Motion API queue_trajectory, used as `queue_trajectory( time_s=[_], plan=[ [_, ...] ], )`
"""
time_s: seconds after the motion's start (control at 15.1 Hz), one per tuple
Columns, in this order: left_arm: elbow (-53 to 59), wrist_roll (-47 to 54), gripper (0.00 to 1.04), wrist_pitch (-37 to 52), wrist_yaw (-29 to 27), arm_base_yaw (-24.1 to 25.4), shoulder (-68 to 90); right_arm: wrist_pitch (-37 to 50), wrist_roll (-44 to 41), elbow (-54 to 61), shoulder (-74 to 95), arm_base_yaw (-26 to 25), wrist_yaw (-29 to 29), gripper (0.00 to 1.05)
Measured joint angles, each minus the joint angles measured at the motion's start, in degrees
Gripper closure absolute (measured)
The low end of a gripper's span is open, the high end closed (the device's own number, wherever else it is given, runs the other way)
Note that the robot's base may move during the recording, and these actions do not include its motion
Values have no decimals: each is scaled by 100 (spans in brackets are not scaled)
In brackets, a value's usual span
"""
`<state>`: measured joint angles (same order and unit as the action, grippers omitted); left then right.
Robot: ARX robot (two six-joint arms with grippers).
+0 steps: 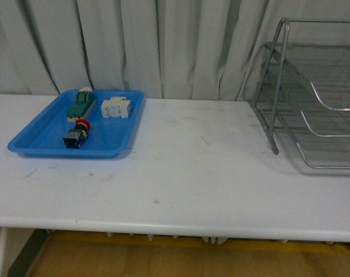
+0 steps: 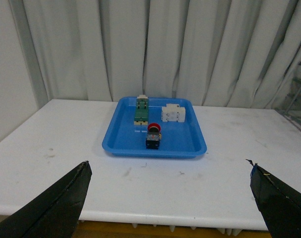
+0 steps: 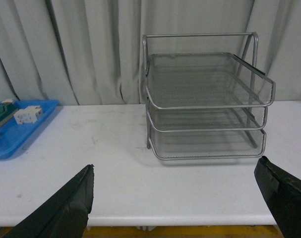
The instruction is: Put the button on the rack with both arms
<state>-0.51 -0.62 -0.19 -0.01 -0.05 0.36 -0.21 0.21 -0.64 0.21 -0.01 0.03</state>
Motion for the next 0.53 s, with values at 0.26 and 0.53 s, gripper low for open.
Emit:
queue_trajectory(
  time_s=[0.26, 0.53],
  plan=[
    [0, 0, 7, 0, 0, 0, 0, 0, 0, -2, 0, 0, 0, 6],
    [0, 0, 7, 0, 0, 0, 0, 0, 0, 0, 0, 0, 0, 6]
  ],
)
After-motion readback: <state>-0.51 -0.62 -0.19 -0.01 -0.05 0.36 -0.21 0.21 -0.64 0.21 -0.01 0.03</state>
